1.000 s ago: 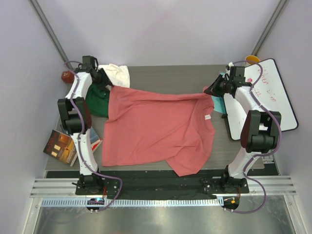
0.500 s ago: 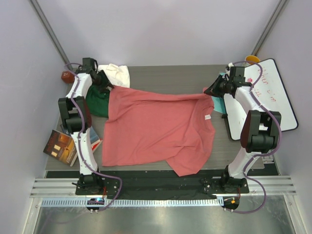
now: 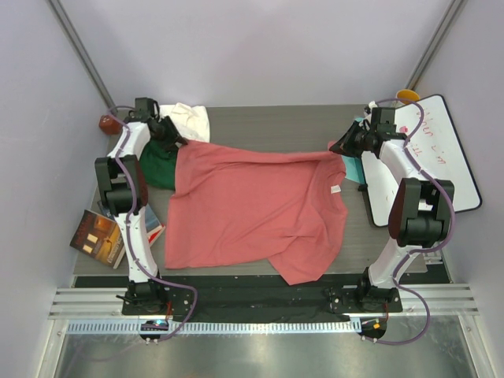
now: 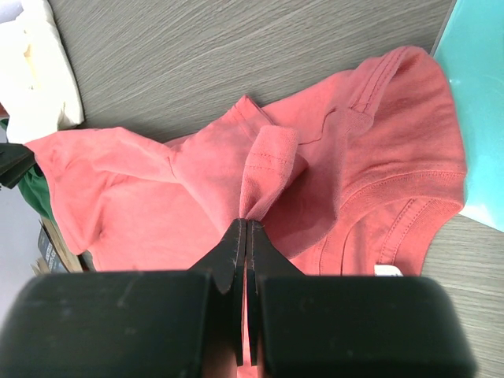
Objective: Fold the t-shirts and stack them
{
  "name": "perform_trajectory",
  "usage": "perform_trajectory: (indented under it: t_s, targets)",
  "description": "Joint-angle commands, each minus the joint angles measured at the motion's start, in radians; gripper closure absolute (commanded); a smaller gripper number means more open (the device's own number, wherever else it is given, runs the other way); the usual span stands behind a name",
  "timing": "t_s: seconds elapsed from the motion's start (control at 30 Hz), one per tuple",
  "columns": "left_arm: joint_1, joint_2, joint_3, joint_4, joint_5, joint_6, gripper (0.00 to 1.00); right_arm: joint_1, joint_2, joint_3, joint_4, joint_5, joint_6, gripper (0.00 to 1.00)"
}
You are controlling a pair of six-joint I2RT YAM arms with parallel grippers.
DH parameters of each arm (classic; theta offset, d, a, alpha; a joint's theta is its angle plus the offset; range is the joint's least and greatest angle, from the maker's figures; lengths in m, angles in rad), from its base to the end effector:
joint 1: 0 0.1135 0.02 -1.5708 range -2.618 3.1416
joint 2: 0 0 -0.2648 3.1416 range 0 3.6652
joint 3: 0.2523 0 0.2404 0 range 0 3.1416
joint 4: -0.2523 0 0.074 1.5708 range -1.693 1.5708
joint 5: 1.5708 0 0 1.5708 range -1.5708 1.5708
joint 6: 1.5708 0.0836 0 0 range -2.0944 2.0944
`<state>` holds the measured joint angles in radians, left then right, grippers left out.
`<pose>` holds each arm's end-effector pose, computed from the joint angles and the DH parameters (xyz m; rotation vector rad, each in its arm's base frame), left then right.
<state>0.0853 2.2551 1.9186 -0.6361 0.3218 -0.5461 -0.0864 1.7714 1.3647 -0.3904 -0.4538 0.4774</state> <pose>0.5137 0.0174 0.1718 -0.6758 2.4835 -0.5872 0.4161 0.0007 0.2293 0.4455 2.3400 0.7248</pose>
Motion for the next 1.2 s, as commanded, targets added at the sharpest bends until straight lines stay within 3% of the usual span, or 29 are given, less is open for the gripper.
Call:
perform_trajectory:
  t_s: [0.0,0.27,0.7,1.17]
  targets:
    - [0.004,-0.029,-0.039,0.09,0.042,-0.015,0.59,0.002,-0.05,0.022,0.005,0.007,-0.017,0.99]
    - [0.004,-0.054,-0.069,0.139,0.063,-0.032,0.73,0.002,-0.061,0.014,0.005,0.006,-0.017,0.99]
    - [0.004,-0.111,-0.078,0.139,0.077,-0.037,0.84,0.002,-0.084,-0.045,0.033,-0.008,-0.002,0.99]
    - [0.005,-0.252,-0.193,0.144,0.111,-0.035,0.87,0.002,-0.093,-0.058,0.045,-0.02,-0.013,0.99]
